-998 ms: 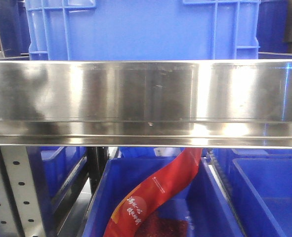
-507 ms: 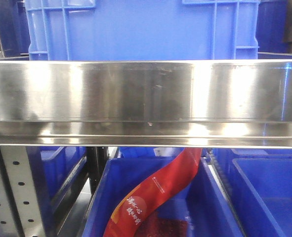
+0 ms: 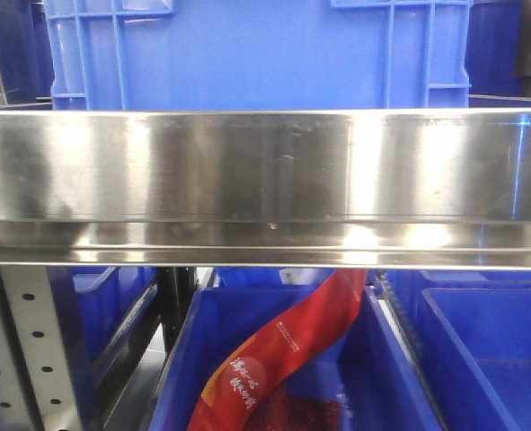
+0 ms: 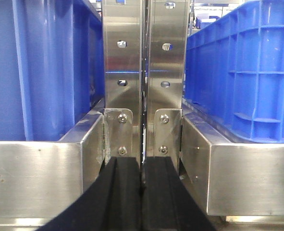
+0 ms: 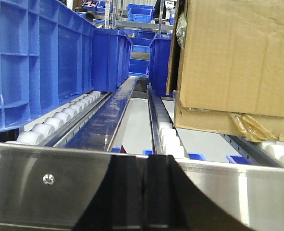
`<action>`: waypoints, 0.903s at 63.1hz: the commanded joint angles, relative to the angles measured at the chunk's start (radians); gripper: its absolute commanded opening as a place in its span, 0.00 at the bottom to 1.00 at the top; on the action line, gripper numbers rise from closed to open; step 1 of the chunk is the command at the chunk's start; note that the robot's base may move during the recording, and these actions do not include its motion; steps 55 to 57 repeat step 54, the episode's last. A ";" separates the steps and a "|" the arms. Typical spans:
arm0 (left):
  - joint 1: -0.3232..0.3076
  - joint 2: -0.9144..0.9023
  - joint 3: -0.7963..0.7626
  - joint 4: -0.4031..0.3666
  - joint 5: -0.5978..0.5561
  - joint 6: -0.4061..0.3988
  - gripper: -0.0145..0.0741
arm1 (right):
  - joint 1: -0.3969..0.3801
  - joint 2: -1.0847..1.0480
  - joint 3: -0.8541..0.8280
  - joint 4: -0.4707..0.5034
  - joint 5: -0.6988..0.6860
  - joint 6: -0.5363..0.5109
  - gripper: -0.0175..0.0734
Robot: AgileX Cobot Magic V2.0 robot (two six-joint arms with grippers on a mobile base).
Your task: Grab PVC pipe and place in blue bin
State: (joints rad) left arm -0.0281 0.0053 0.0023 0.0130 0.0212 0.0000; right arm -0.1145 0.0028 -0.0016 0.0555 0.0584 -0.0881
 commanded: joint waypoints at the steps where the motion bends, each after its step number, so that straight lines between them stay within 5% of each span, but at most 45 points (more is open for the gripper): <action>1: -0.006 -0.005 -0.002 -0.007 -0.014 0.008 0.04 | -0.004 -0.003 0.002 -0.005 -0.022 -0.008 0.01; 57: -0.006 -0.005 -0.002 -0.007 -0.014 0.008 0.04 | -0.004 -0.003 0.002 -0.005 -0.022 -0.008 0.01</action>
